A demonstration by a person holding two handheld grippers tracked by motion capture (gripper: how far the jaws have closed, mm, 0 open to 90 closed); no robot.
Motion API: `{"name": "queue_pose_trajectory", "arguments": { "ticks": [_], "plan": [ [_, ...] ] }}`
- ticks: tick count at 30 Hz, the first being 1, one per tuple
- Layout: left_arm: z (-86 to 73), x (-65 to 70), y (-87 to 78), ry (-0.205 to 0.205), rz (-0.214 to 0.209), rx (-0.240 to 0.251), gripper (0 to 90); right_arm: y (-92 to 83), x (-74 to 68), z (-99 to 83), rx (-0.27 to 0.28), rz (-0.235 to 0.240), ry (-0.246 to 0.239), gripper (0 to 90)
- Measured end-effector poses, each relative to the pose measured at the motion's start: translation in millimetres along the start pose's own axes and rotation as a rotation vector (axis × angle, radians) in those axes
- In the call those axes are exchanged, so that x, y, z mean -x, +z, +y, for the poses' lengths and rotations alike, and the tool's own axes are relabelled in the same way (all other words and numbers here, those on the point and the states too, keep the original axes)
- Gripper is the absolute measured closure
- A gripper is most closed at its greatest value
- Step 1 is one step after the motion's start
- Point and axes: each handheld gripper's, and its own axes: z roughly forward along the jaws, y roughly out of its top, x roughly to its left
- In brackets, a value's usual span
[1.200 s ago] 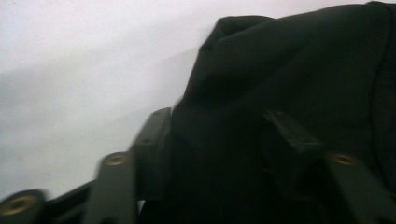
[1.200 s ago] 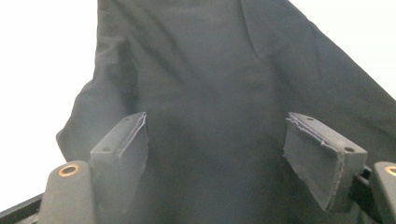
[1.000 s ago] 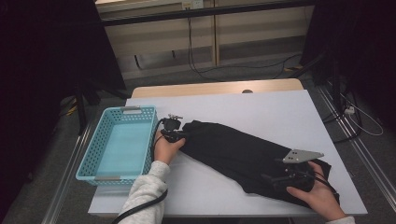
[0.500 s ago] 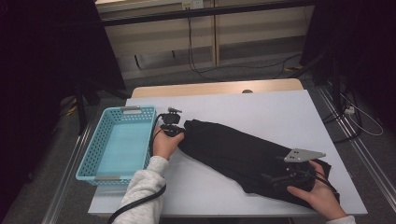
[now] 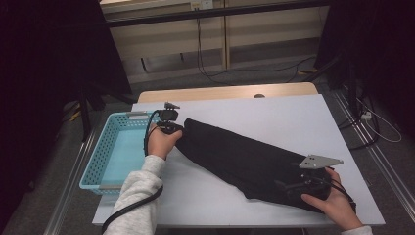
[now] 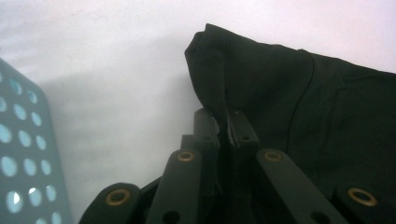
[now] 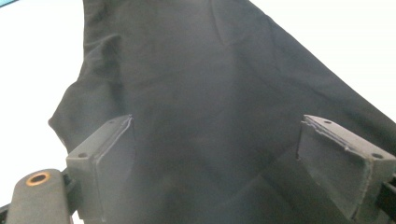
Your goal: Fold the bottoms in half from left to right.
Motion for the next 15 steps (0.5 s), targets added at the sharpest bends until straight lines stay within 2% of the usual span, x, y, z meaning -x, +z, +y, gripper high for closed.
{"name": "queue_pose_trajectory", "arguments": {
  "ticks": [8,15],
  "plan": [
    [4.8,-5.5,-9.2,-0.008,0.017,-0.009,84.5,0.4,-0.8,0.5,0.008,0.003,0.008,11.7],
    [9.1,-2.9,-11.8,-0.007,0.018,-0.011,84.5,1.0,0.0,0.8,0.01,0.004,0.009,11.3]
  ]
}}
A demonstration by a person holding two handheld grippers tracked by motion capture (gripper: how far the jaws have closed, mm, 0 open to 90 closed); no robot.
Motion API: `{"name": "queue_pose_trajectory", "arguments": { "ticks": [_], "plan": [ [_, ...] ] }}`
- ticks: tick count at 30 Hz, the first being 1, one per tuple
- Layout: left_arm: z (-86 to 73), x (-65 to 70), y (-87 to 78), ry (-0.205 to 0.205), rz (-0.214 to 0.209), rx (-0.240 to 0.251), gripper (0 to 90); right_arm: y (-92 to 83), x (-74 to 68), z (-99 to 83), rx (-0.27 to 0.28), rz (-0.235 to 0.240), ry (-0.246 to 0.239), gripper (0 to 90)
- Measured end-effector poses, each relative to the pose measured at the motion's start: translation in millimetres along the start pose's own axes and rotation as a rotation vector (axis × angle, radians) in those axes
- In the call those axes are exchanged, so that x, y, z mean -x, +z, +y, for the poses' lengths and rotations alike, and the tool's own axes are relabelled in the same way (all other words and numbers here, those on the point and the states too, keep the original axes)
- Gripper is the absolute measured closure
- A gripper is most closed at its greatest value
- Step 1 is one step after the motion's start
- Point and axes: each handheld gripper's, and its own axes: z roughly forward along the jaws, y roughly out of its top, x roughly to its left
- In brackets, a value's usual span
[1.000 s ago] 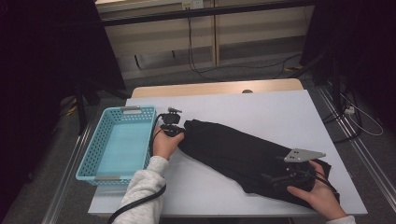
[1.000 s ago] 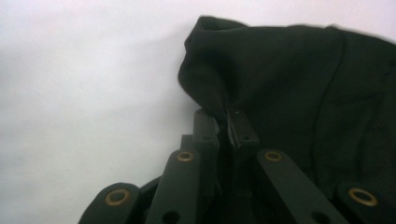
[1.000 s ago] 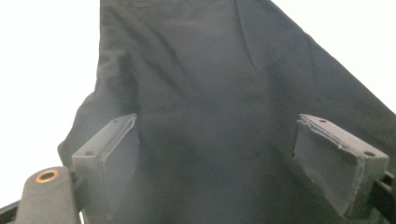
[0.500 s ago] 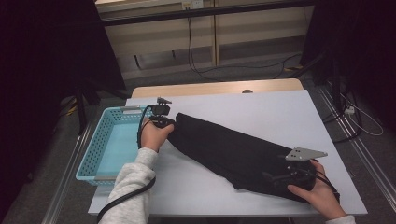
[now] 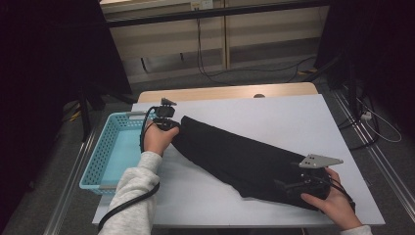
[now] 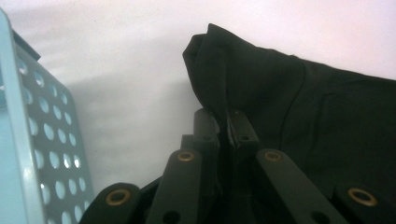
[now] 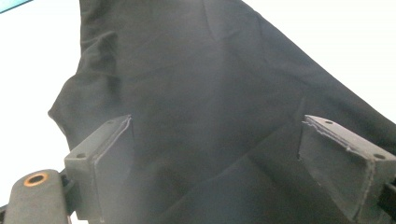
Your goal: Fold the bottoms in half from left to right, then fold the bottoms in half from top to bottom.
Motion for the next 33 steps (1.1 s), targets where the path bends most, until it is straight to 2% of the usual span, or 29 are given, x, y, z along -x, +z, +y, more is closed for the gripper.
{"name": "queue_pose_trajectory", "arguments": {
  "ticks": [11,23,33],
  "plan": [
    [7.0,0.7,-7.5,0.008,0.01,-0.001,84.5,-1.1,1.0,0.8,0.013,0.0,0.001,10.7],
    [13.5,-10.6,-20.0,-0.002,0.033,0.005,84.5,-1.5,-0.6,0.1,0.009,0.0,0.004,9.9],
    [17.5,-19.4,-20.8,-0.021,0.025,0.008,84.5,-3.7,1.1,-1.2,0.015,-0.01,0.011,9.8]
  ]
}}
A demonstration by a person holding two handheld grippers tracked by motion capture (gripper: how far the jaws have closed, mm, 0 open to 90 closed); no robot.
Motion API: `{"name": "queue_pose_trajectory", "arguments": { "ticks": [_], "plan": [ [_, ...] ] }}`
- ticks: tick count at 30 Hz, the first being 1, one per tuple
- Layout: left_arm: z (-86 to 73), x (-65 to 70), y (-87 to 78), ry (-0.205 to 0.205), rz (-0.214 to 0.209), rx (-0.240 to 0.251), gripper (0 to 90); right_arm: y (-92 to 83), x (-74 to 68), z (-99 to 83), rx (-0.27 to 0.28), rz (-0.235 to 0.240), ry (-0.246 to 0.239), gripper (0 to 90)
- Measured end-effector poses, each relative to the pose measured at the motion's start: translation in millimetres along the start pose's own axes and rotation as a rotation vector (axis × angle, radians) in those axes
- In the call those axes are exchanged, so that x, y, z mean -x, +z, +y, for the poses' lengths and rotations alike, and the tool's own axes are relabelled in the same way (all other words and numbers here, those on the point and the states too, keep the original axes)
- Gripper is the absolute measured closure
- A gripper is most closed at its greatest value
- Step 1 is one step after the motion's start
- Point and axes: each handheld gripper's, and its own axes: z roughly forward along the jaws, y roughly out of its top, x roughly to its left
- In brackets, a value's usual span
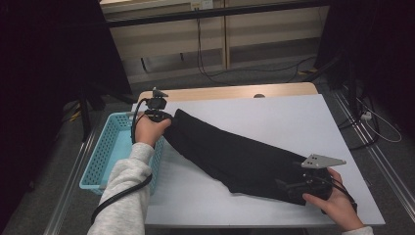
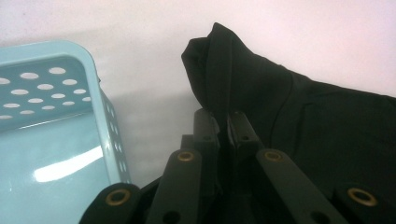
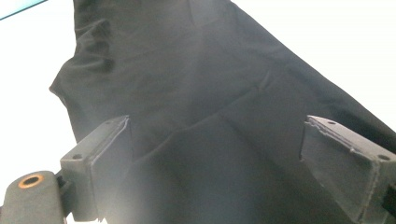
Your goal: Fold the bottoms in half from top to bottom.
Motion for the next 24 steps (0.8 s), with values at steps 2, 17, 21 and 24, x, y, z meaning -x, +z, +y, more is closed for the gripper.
{"name": "queue_pose_trajectory", "arguments": {
  "ticks": [2,17,21,24],
  "plan": [
    [0.3,-0.9,-0.7,-0.002,0.002,0.0,84.5,0.2,0.3,-0.4,-0.003,0.001,0.002,9.8],
    [6.5,-9.5,-13.8,-0.005,0.032,0.012,84.5,0.4,1.0,-0.7,-0.004,-0.004,0.001,9.8],
    [10.3,-7.5,-18.5,-0.003,0.027,0.02,84.5,0.0,1.3,-1.0,-0.006,-0.005,0.001,9.9],
    [10.0,-3.6,-17.5,0.003,0.011,0.023,84.5,-0.4,1.0,-0.7,-0.006,-0.003,0.0,9.9]
  ]
}}
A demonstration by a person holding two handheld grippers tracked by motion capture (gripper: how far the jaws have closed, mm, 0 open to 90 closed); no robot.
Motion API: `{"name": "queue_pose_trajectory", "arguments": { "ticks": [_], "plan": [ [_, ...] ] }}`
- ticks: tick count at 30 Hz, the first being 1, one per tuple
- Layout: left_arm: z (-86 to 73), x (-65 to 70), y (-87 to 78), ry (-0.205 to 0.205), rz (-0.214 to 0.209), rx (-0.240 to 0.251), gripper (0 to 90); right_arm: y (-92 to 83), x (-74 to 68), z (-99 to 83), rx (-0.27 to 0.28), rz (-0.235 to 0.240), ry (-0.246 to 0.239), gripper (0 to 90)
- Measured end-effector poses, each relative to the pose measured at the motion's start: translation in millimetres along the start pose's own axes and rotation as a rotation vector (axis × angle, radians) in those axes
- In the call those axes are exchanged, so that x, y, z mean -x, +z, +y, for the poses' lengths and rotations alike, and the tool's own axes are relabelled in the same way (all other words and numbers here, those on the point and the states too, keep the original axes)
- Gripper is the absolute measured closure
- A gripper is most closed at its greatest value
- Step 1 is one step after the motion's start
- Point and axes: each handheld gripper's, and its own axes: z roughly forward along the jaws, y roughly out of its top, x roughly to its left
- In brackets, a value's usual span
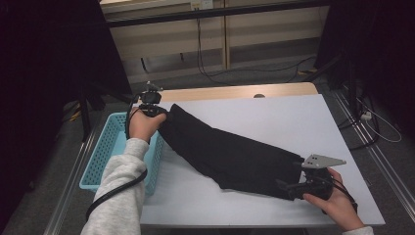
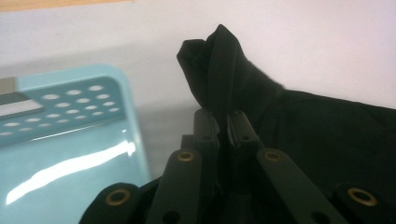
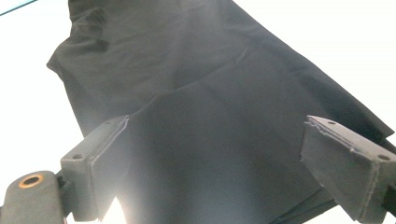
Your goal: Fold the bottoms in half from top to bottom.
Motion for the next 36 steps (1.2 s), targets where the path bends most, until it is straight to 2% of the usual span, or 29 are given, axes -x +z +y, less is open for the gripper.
{"name": "queue_pose_trajectory", "arguments": {
  "ticks": [4,12,14,16,17,22,25,27,34,36],
  "plan": [
    [-1.0,12.1,4.0,0.035,-0.007,0.001,84.4,-0.7,-0.3,0.7,0.005,-0.003,0.0,9.9],
    [-6.8,33.9,8.2,0.075,-0.084,0.012,84.4,0.2,-1.0,0.4,0.0,0.001,0.0,10.1],
    [-10.2,44.0,10.8,0.085,-0.122,0.018,84.4,1.7,-1.5,0.3,-0.002,0.003,-0.006,10.2],
    [-11.3,47.1,12.0,0.098,-0.126,0.018,84.4,2.2,-1.9,0.5,-0.006,0.005,-0.008,10.2],
    [-14.1,53.8,15.3,0.103,-0.141,0.02,84.4,3.0,-2.6,0.7,-0.01,0.005,-0.011,10.2],
    [-19.2,66.3,24.3,0.116,-0.165,0.017,84.4,1.9,-3.4,1.4,-0.006,0.006,-0.018,11.2],
    [-23.4,77.8,34.3,0.119,-0.199,0.017,84.4,2.2,-3.0,0.7,-0.01,0.009,-0.016,11.2],
    [-24.4,80.3,36.6,0.123,-0.202,0.014,84.4,2.2,-2.9,0.5,-0.01,0.01,-0.016,11.2],
    [-35.1,95.8,54.5,0.127,-0.257,0.005,84.3,2.0,-2.3,-0.1,-0.01,0.011,-0.012,11.3],
    [-38.3,99.8,58.0,0.127,-0.259,0.007,84.3,2.2,-2.7,0.0,-0.01,0.012,-0.013,11.3]
  ]
}}
